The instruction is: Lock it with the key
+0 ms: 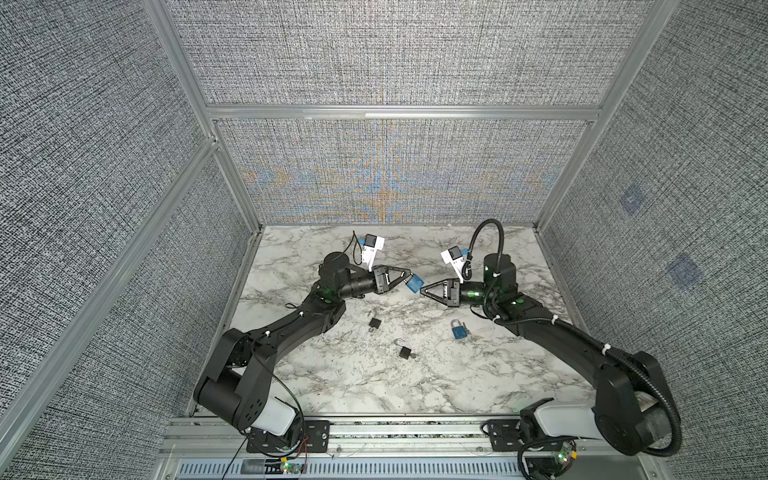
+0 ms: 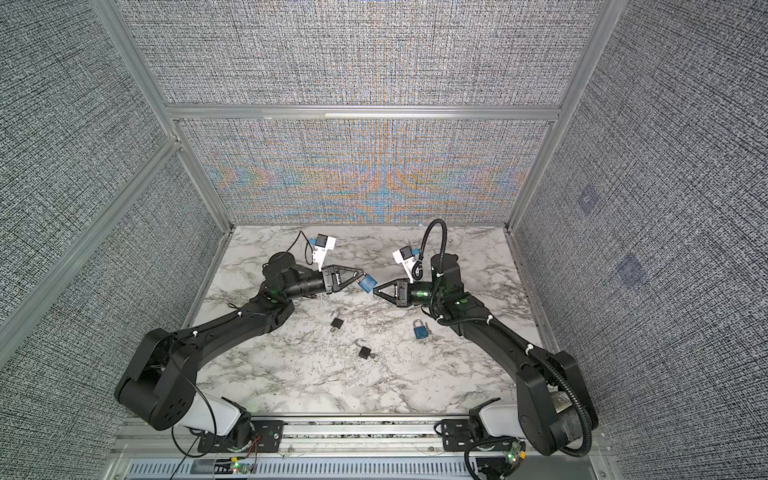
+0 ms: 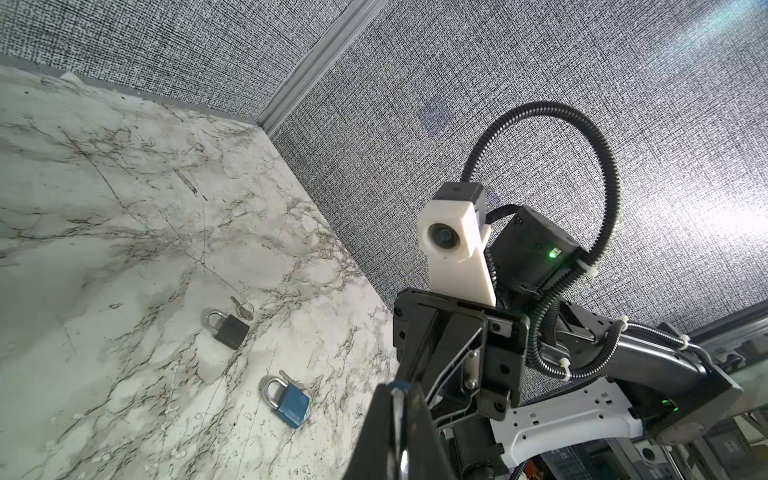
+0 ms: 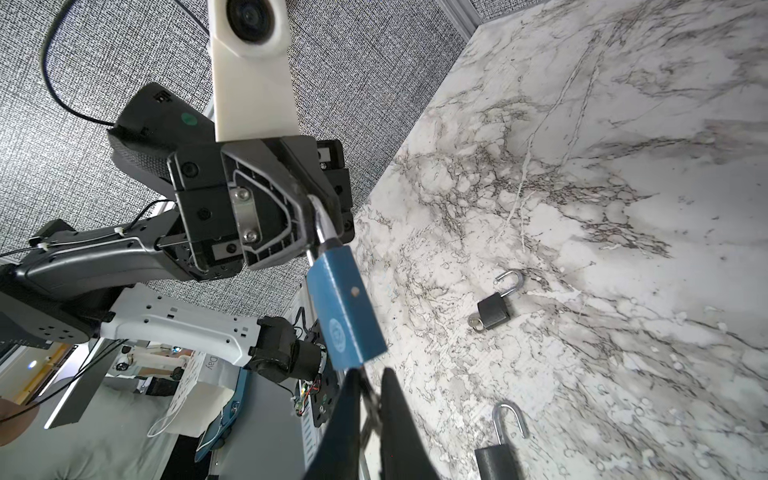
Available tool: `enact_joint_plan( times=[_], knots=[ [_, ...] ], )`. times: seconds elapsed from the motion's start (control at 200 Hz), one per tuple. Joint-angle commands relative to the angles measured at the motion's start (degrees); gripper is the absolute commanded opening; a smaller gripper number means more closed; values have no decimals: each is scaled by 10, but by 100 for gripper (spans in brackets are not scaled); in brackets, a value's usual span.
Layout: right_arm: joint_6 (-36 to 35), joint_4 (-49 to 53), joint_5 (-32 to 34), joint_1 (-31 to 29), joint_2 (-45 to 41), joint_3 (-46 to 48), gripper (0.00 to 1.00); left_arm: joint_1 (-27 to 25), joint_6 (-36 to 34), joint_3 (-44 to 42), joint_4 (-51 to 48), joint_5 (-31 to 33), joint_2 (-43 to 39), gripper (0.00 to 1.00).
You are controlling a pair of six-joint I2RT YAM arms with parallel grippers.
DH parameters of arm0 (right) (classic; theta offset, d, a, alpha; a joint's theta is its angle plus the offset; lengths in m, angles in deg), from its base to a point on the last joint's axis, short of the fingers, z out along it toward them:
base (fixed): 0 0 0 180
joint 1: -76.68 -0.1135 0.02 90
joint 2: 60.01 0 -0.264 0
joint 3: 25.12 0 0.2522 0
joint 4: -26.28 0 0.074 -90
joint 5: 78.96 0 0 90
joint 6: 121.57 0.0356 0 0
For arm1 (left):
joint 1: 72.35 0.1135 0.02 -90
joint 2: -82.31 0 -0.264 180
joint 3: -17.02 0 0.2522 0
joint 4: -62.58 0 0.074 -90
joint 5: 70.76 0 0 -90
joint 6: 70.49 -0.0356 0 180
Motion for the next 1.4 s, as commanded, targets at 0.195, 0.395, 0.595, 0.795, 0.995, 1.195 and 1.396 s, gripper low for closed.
enact_joint_plan(
  times=[0.195, 0.395, 0.595, 0.795, 0.995, 1.195, 1.396],
  knots=[
    [24, -50, -19, -2, -3, 17, 0, 12, 20, -9, 44, 13, -4, 0],
    [30, -61, -21, 0, -5, 32, 0, 29, 31, -15, 57, 2, -9, 0],
    [29, -54, -19, 5, -20, 40, 0, 41, 31, -21, 53, -3, -17, 0],
    [-6, 24, 20, 14, -54, 30, 0, 40, -17, -13, -29, 9, -17, 0],
    [-39, 135, 100, 32, -84, 11, 0, 12, -94, 20, -154, 46, 11, 0],
    [-32, 167, 118, 61, -96, 9, 0, -19, -123, 62, -201, 56, 86, 0],
    [-30, 184, 144, 79, -95, 14, 0, -33, -165, 139, -285, 64, 174, 0]
  ],
)
